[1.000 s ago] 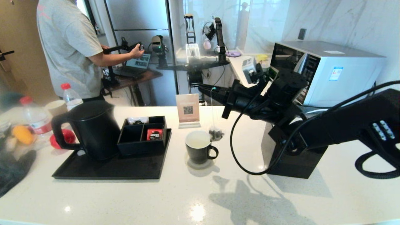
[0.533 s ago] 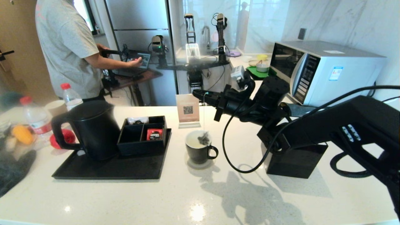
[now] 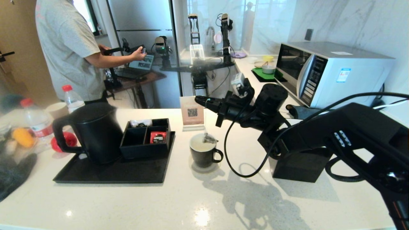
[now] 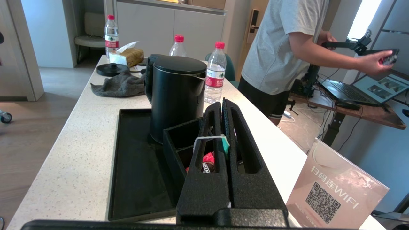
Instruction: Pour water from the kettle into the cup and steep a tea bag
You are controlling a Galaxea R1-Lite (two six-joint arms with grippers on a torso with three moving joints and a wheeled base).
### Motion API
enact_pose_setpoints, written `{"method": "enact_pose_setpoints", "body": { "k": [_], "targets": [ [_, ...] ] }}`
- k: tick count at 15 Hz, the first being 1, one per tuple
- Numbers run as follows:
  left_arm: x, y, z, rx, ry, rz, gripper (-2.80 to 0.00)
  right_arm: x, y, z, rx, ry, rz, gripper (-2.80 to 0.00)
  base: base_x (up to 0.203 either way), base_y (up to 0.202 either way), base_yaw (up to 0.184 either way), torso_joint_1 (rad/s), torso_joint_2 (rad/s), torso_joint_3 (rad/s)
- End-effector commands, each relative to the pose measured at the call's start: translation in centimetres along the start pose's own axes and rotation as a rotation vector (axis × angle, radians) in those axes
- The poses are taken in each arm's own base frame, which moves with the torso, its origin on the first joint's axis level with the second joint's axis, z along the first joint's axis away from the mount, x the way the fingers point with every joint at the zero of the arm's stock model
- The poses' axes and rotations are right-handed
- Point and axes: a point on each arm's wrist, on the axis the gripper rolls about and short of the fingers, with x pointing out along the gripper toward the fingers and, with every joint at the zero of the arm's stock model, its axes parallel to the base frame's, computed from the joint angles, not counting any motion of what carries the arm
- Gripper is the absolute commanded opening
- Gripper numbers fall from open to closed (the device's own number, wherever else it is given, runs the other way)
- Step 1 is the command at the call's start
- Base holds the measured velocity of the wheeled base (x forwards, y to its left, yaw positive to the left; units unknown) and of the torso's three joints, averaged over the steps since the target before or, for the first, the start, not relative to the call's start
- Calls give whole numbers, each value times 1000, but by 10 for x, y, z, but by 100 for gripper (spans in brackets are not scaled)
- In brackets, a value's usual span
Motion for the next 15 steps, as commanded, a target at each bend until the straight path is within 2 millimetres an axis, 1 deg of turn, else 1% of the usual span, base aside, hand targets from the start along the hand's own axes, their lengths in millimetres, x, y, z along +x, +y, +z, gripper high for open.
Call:
{"method": "enact_pose_setpoints", "body": {
  "k": [1,4,10,13,15],
  "targets": [
    [0,0,0,0,0,1,-280,1,-1,-5,0,-1,5,-280,0,0,0,0,0,0],
    [0,0,0,-1,0,1,-280,1,-1,-17,10,12,4,-280,0,0,0,0,0,0],
    [0,0,0,0,0,-1,-280,-1,0,-48,46,51,8,-280,0,0,0,0,0,0],
    [0,0,0,-1,0,1,-280,0,5,-61,61,63,18,-280,0,0,0,0,0,0],
    [0,0,0,0,0,0,-280,3,10,-66,68,67,28,-280,0,0,0,0,0,0]
  ]
}}
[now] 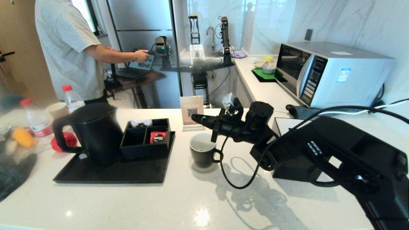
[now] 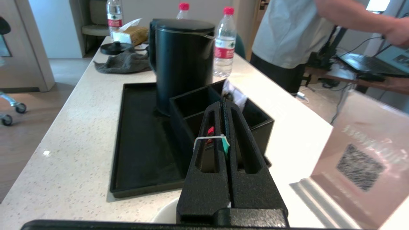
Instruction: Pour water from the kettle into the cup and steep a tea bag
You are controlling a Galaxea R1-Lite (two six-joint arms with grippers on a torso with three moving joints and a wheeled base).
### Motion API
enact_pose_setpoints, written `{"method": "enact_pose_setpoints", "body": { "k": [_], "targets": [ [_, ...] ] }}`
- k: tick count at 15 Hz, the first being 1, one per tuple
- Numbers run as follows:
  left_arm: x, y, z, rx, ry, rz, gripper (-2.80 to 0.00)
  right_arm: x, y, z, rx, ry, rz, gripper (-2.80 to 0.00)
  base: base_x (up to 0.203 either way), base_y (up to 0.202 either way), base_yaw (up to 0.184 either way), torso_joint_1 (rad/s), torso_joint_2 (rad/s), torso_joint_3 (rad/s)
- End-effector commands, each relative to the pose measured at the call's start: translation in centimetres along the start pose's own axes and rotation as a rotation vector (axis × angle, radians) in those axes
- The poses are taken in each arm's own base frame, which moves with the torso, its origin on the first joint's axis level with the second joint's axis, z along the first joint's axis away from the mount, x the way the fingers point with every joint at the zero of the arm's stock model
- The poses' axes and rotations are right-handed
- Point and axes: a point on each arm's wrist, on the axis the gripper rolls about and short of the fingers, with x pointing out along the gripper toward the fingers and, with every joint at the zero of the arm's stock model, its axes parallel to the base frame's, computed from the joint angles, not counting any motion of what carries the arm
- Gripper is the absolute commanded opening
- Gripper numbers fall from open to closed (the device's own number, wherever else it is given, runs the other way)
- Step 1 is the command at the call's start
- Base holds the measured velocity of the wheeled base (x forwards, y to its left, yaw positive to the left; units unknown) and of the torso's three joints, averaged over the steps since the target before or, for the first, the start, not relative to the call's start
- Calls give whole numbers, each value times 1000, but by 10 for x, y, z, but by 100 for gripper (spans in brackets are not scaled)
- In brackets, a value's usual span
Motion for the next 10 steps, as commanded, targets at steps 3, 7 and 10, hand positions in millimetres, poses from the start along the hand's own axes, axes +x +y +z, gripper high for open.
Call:
{"method": "enact_pose_setpoints", "body": {
  "k": [3,7,10],
  "targets": [
    [0,0,0,0,0,1,-280,4,4,-7,3,-1,13,-280,0,0,0,0,0,0],
    [0,0,0,0,0,1,-280,2,0,16,-31,-35,-1,-280,0,0,0,0,0,0],
    [0,0,0,0,0,1,-280,0,-6,49,-77,-81,-12,-280,0,0,0,0,0,0]
  ]
}}
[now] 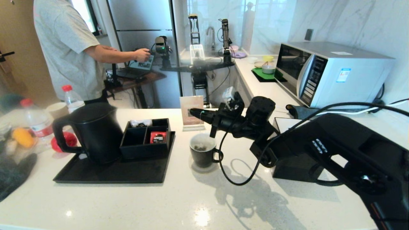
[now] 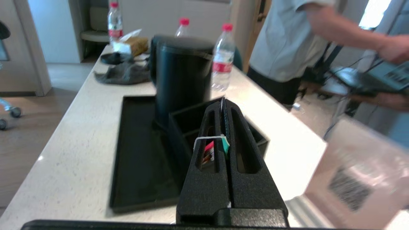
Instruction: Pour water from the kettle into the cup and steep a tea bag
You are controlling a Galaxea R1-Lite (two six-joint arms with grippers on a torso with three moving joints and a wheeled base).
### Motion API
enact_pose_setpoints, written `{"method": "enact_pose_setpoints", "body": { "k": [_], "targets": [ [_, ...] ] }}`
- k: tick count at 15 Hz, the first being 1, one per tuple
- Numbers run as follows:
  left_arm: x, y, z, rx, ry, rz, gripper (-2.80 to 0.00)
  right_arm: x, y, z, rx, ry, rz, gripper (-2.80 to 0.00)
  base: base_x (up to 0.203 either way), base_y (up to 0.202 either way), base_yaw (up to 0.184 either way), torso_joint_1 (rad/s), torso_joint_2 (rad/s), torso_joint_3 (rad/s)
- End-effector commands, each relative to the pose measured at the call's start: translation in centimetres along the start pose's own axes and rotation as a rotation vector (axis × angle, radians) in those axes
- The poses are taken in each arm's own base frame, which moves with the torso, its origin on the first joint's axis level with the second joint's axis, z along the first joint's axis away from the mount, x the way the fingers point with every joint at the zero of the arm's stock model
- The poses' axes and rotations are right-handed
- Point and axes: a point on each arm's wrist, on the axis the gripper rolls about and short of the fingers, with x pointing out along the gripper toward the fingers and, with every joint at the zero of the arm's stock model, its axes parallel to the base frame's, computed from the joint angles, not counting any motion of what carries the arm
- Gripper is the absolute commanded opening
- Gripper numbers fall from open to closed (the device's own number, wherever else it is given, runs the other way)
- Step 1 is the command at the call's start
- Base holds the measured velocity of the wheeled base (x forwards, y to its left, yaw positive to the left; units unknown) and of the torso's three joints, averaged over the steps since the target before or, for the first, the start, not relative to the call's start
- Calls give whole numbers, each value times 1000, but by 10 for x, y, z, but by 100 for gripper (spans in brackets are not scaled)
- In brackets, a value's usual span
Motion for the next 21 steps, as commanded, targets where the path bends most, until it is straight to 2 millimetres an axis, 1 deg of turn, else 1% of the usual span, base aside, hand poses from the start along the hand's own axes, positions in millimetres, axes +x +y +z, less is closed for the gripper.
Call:
{"method": "enact_pose_setpoints", "body": {
  "k": [1,2,3,4,5,7,11,14,17,18,21],
  "targets": [
    [0,0,0,0,0,1,-280,2,-5,38,-58,-61,-1,-280,0,0,0,0,0,0],
    [0,0,0,0,0,1,-280,3,-7,49,-72,-75,-2,-280,0,0,0,0,0,0],
    [0,0,0,0,0,1,-280,5,-9,56,-80,-83,-2,-280,0,0,0,0,0,0],
    [0,0,0,0,0,1,-280,6,-9,59,-81,-85,-2,-280,0,0,0,0,0,0],
    [0,0,0,0,0,1,-280,6,-9,56,-78,-82,-2,-280,0,0,0,0,0,0],
    [0,0,0,0,0,1,-280,5,-9,48,-68,-69,-3,-280,0,0,0,0,0,0],
    [0,0,0,0,0,1,-280,1,-7,22,-40,-37,-4,-280,0,0,0,0,0,0],
    [0,0,0,0,0,1,-280,-5,-1,-5,-7,-1,-3,-280,0,0,0,0,0,0],
    [0,0,0,0,0,1,-280,-11,5,-26,14,21,0,-280,0,0,0,0,0,0],
    [0,0,0,0,0,1,-280,-12,5,-30,17,25,-1,-280,0,0,0,0,0,0],
    [0,0,0,0,0,1,-280,-11,3,-26,9,15,-2,-280,0,0,0,0,0,0]
  ]
}}
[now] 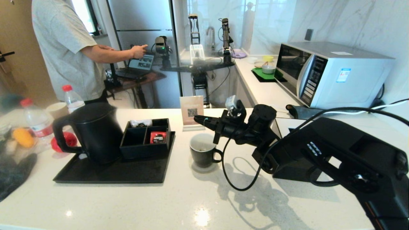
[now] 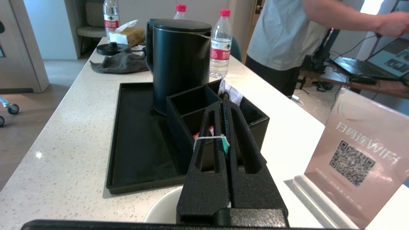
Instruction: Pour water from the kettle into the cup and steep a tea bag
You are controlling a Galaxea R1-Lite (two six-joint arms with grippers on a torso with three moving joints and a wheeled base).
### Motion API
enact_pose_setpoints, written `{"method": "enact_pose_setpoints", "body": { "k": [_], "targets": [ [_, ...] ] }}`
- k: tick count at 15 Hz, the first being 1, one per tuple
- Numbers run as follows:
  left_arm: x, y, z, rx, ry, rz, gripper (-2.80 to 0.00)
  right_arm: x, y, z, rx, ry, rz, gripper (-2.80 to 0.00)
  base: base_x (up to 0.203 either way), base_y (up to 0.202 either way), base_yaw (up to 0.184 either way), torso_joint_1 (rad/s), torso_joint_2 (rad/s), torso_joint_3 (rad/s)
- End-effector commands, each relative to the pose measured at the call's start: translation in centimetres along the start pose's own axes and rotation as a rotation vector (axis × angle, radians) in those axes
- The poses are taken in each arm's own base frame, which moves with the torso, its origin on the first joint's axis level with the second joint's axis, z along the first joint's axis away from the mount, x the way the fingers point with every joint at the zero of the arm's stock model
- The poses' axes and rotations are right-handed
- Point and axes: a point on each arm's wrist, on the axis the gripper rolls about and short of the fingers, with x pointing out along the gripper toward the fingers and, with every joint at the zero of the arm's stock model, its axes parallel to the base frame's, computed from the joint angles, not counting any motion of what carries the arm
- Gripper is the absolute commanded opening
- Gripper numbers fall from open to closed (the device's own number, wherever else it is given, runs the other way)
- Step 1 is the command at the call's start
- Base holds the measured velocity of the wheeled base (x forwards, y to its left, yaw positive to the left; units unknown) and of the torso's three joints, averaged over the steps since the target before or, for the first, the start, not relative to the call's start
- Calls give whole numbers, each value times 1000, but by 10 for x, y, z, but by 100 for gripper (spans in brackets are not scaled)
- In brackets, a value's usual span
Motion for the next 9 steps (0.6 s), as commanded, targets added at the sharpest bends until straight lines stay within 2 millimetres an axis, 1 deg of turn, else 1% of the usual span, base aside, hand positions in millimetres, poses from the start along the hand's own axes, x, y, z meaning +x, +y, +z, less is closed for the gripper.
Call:
{"method": "enact_pose_setpoints", "body": {
  "k": [1,4,6,9],
  "targets": [
    [0,0,0,0,0,1,-280,2,-2,3,-17,-19,2,-280,0,0,0,0,0,0],
    [0,0,0,0,0,1,-280,6,-10,31,-68,-74,-3,-280,0,0,0,0,0,0],
    [0,0,0,0,0,1,-280,9,-17,55,-107,-114,-7,-280,0,0,0,0,0,0],
    [0,0,0,0,0,1,-280,16,-22,90,-143,-160,-7,-280,0,0,0,0,0,0]
  ]
}}
